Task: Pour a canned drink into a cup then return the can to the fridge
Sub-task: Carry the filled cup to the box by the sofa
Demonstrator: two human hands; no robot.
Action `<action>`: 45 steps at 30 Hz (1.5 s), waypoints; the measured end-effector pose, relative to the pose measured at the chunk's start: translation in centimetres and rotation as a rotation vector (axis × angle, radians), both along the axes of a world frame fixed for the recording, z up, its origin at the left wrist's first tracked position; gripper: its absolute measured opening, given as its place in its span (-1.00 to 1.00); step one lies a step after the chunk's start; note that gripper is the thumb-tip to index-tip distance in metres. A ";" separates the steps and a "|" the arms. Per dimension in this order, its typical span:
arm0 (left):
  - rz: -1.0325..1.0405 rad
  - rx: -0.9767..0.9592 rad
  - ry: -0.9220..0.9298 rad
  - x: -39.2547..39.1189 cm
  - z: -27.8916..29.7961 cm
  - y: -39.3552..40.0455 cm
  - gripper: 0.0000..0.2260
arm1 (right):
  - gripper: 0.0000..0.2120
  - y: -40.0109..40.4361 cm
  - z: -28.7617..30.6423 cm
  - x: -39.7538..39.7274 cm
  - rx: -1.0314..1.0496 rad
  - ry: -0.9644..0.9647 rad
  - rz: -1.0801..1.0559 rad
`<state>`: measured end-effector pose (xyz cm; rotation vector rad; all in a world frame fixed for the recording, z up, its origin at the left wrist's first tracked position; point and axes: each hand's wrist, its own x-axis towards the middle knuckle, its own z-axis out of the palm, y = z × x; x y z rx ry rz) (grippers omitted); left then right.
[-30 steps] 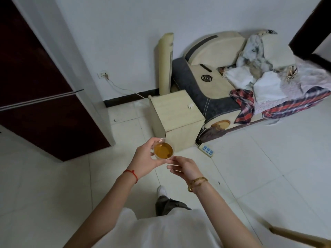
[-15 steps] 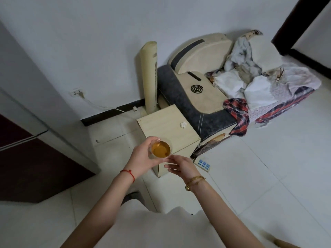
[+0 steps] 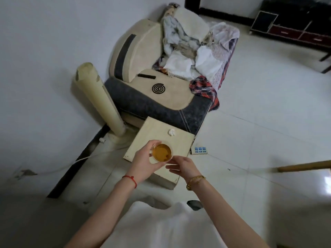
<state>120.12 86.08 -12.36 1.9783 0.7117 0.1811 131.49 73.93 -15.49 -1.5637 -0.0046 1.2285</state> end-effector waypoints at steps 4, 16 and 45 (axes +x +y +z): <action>-0.115 -0.012 -0.005 -0.7 -0.7 4.3 -0.39 | -0.73 3.3 -0.4 -2.3 -0.027 0.021 -0.135; -0.155 -0.069 0.019 -0.3 -4.1 8.0 -0.36 | -0.75 6.4 -2.4 -4.2 -0.081 0.045 -0.305; 0.005 -0.282 0.074 11.9 -32.5 9.3 -0.46 | -0.77 9.4 -30.9 6.8 -0.225 0.047 -0.364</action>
